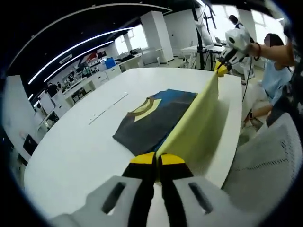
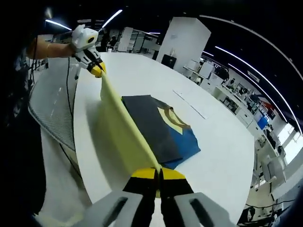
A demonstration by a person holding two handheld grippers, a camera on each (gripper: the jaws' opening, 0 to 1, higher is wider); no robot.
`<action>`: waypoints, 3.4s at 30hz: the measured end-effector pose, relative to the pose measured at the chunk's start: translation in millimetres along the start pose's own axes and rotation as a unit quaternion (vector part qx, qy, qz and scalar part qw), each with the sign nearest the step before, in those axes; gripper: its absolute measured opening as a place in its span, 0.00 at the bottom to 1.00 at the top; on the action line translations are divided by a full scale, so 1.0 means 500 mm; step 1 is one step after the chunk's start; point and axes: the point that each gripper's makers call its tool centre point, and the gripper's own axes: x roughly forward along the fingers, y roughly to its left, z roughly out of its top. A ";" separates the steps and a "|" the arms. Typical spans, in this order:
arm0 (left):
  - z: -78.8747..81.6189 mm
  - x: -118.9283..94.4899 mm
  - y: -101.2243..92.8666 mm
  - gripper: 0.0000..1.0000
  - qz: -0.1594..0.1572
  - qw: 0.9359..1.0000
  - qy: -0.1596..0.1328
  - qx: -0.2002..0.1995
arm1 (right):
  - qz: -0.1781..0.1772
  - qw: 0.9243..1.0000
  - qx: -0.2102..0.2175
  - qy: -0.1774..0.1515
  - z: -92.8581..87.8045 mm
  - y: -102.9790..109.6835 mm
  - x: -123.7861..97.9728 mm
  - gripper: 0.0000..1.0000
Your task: Fold the garment on the visible template until the final outline fits inside the template.
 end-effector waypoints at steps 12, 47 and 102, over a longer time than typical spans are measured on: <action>0.045 0.027 0.059 0.00 0.037 0.999 -0.013 0.004 | -0.031 0.999 0.005 -0.014 0.037 -0.063 0.020 0.00; 0.095 0.150 0.219 0.00 0.097 0.994 -0.021 -0.048 | -0.131 0.991 -0.035 0.017 0.103 -0.231 0.134 0.00; -0.085 0.368 0.303 0.15 0.066 0.984 0.064 -0.153 | -0.085 0.987 0.095 0.101 -0.047 -0.267 0.386 0.09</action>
